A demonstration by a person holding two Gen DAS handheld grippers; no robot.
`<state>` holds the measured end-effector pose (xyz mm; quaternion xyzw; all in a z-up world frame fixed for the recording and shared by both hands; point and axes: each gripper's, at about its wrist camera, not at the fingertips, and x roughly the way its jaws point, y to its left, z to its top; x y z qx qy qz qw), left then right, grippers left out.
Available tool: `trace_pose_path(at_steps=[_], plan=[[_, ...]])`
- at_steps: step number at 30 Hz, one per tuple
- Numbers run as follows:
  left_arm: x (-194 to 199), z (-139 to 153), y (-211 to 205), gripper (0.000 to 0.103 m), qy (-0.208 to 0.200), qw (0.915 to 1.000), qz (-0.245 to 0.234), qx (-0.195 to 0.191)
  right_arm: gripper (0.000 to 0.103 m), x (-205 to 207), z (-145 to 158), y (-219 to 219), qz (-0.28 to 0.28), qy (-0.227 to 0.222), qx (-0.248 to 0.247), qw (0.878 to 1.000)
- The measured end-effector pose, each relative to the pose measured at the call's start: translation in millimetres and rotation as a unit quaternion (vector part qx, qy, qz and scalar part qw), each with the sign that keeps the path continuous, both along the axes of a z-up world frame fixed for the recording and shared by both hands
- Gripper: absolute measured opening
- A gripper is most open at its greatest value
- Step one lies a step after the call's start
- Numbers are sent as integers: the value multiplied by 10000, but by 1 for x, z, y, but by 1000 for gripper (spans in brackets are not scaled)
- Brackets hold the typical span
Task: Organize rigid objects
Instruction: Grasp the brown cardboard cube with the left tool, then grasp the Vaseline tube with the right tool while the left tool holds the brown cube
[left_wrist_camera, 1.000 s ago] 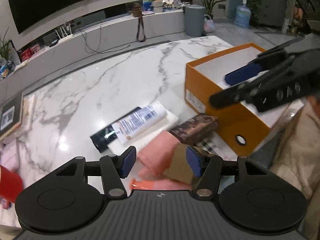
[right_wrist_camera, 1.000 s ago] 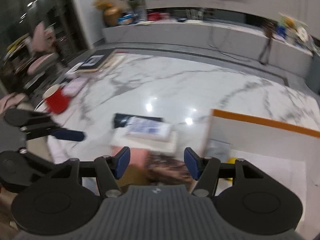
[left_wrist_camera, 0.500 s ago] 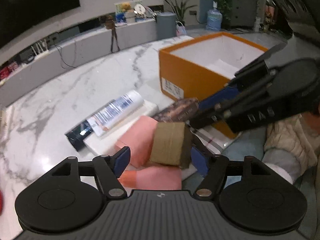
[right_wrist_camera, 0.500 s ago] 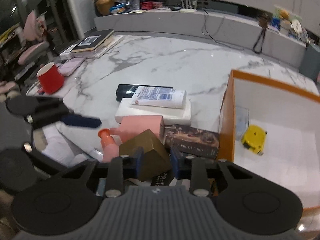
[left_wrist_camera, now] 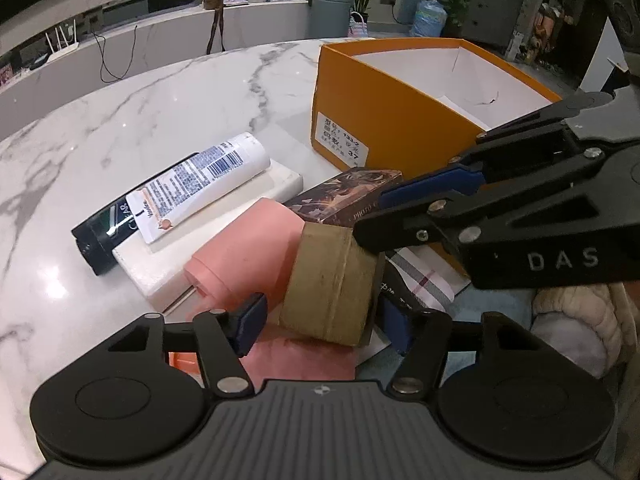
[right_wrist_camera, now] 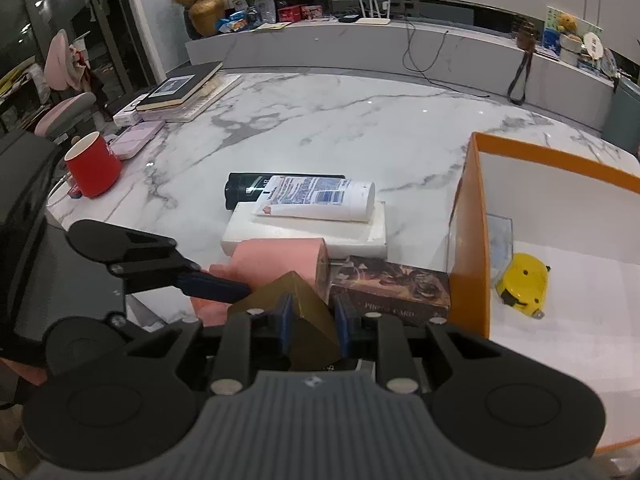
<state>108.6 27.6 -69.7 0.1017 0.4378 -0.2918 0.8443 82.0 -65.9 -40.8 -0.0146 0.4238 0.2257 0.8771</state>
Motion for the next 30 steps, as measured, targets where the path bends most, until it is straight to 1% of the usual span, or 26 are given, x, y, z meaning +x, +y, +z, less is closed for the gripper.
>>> trace_pose_path(at_steps=[1, 3, 6, 8, 12, 14, 17, 20, 23, 25, 27, 30], plan=[[0, -1, -1, 74, 18, 10000, -17, 10, 22, 1, -1, 0, 38, 22, 17, 10000], [-1, -1, -4, 67, 0, 10000, -32, 49, 22, 4, -2, 1, 109, 83, 53, 9999], [-1, -1, -6, 60, 52, 10000, -18, -3, 22, 7, -3, 2, 173, 152, 93, 9997], [-1, 1, -6, 59, 66, 10000, 20, -20, 22, 8, -3, 3, 237, 201, 102, 9995], [-2, 7, -2, 54, 118, 9997, 110, -178, 23, 9, 1, 6, 412, 139, -83, 9990], [-3, 13, -2, 53, 158, 9996, 139, -202, 23, 11, 5, 4, 476, 89, -132, 9987], [-3, 22, 1, 52, 207, 9994, 230, -183, 30, 17, 12, 0, 534, 40, -162, 9984], [-4, 33, 5, 51, 183, 9991, 322, -217, 30, 26, 19, 1, 654, -30, -287, 9974], [-1, 48, 17, 50, 86, 9982, 536, -235, 31, 38, 25, 8, 853, -106, -483, 9951], [3, 58, 28, 50, 46, 9970, 691, -354, 31, 47, 24, 15, 1075, -123, -637, 9921], [7, 67, 39, 50, -34, 9950, 872, -483, 31, 56, 22, 26, 1372, -216, -864, 9865], [16, 73, 47, 50, -228, 9927, 1116, -400, 34, 69, 13, 46, 1861, -318, -1299, 9734]])
